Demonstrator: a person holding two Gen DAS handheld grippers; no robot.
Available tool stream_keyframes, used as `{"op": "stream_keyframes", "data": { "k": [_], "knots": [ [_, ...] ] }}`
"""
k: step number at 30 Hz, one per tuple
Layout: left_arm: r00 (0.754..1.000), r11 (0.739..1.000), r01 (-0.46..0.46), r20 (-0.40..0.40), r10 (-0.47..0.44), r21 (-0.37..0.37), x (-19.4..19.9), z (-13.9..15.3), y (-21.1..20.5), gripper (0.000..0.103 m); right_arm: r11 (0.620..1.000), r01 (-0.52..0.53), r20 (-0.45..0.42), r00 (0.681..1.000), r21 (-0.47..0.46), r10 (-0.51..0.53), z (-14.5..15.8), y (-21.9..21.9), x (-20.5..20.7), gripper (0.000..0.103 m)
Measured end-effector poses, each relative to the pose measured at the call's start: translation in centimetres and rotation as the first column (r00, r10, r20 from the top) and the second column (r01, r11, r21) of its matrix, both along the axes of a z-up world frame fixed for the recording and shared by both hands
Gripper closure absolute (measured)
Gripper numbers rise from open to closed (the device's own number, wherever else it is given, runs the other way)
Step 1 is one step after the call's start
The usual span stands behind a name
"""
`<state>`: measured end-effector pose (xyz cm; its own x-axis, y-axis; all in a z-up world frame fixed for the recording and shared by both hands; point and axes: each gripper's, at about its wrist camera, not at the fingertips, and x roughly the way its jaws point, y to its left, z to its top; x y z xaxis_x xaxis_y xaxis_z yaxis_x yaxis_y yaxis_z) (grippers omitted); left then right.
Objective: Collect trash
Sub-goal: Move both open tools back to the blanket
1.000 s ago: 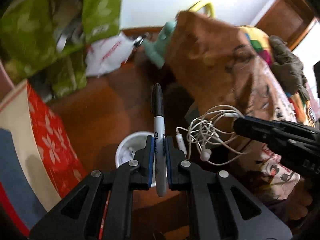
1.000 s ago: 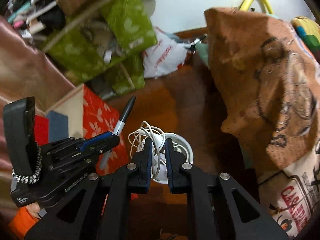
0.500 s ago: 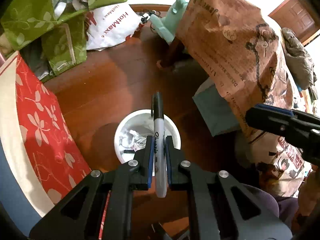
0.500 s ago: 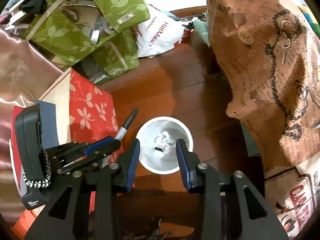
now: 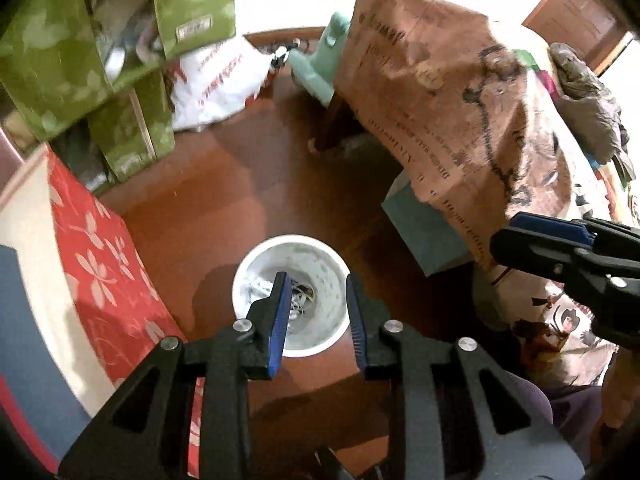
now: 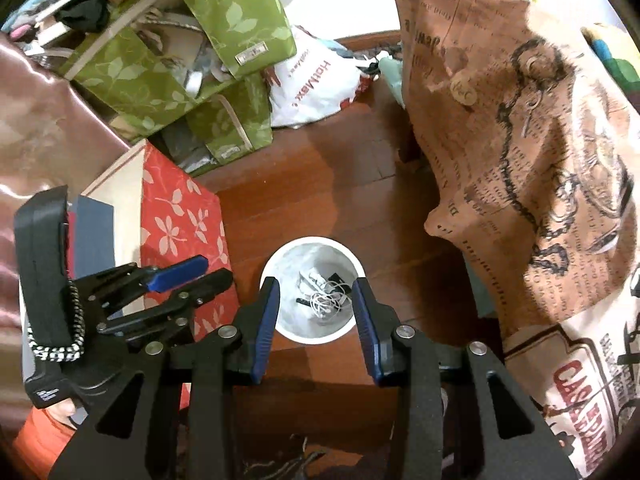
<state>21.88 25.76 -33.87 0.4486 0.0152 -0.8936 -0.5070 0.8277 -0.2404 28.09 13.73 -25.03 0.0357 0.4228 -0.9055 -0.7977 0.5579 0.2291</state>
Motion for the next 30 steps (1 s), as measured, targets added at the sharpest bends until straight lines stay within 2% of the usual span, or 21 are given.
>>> {"op": "stream_keyframes", "data": {
  "k": [4, 10, 13, 15, 21, 23, 24, 28, 30],
  "knots": [
    [0.999, 0.998, 0.011, 0.052, -0.014, 0.066, -0.5, 3.8, -1.3, 0.077, 0.999, 0.011, 0.056, 0.998, 0.046, -0.014, 2.7, -1.8, -0.4, 0.069],
    [0.989, 0.988, 0.017, 0.146, -0.039, 0.151, -1.1, 9.4, -3.9, 0.07, 0.992, 0.033, 0.165, 0.985, 0.124, -0.054, 7.6, -5.5, -1.3, 0.067],
    [0.979, 0.98, 0.027, 0.195, -0.067, 0.199, -1.3, 12.6, -5.9, 0.065, 0.983, 0.056, 0.213, 0.973, 0.175, -0.093, 9.8, -7.8, -1.6, 0.05],
    [0.971, 0.973, 0.035, 0.222, -0.087, 0.228, -1.5, 14.4, -7.1, 0.062, 0.976, 0.07, 0.245, 0.962, 0.207, -0.121, 11.2, -9.5, -1.8, 0.045],
    [0.94, 0.944, 0.082, 0.289, -0.18, 0.321, -0.9, 19.5, -11.8, 0.06, 0.956, 0.123, 0.349, 0.912, 0.268, -0.215, 14.8, -14.5, -1.9, 0.04],
    [0.93, 0.933, 0.095, 0.305, -0.208, 0.347, -0.5, 20.8, -13.4, 0.055, 0.941, 0.151, 0.364, 0.894, 0.304, -0.261, 15.9, -16.8, -1.6, 0.033],
    [0.922, 0.927, 0.101, 0.316, -0.224, 0.361, -0.2, 21.5, -14.5, 0.053, 0.934, 0.162, 0.368, 0.887, 0.319, -0.28, 16.3, -17.9, -1.4, 0.032],
    [0.902, 0.911, 0.141, 0.329, -0.28, 0.388, 1.9, 23.5, -18.0, 0.037, 0.909, 0.218, 0.39, 0.849, 0.355, -0.356, 17.5, -22.0, -0.3, 0.032],
    [0.889, 0.906, 0.16, 0.341, -0.305, 0.393, 3.0, 24.2, -19.6, 0.035, 0.899, 0.251, 0.409, 0.823, 0.359, -0.393, 17.9, -23.8, 0.2, 0.031]
  ]
}}
